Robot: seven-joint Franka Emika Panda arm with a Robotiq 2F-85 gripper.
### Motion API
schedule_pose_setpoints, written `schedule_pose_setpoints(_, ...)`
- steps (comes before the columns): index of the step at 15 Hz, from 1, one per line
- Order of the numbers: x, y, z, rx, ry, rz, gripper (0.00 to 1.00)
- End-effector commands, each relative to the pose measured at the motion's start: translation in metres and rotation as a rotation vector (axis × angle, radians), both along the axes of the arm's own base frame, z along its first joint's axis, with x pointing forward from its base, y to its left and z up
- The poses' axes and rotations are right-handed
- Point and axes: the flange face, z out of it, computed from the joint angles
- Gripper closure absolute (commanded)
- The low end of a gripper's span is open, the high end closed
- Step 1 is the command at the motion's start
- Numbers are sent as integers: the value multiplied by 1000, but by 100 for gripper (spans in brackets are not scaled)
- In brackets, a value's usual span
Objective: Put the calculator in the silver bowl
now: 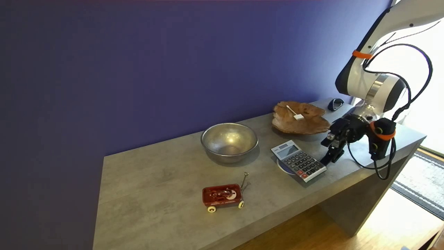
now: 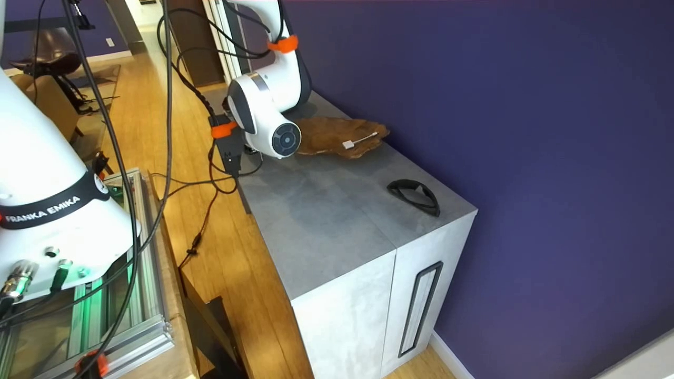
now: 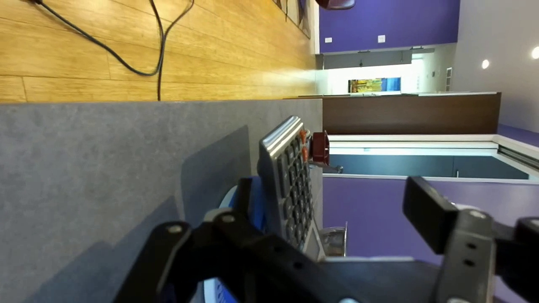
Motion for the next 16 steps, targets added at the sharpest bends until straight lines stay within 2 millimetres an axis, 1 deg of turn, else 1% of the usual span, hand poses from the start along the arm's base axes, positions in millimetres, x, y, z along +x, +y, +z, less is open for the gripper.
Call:
schedule_pose_setpoints(1, 9, 5, -15, -34, -16, 0, 5)
schedule_pose_setpoints(4, 11, 2, -22, -55, -2, -4, 1)
schedule_pose_setpoints(6, 12, 8, -22, -23, 7, 8, 14)
schedule_pose_setpoints(7, 12, 11, -23, -9, 13, 17, 28)
schedule_pose_setpoints(8, 12, 13, -25, -3, 21, 23, 34)
schedule_pose_setpoints(9, 12, 15, -27, 1, 29, 28, 43)
schedule_pose_setpoints(12, 12, 23, -32, 19, 35, 45, 64)
schedule_pose_setpoints(13, 12, 26, -32, 26, 35, 52, 67)
schedule_pose_setpoints(14, 12, 29, -32, 33, 33, 59, 75)
schedule_pose_setpoints(15, 12, 32, -33, 36, 34, 63, 80)
schedule_pose_setpoints(16, 13, 33, -32, 40, 36, 66, 92)
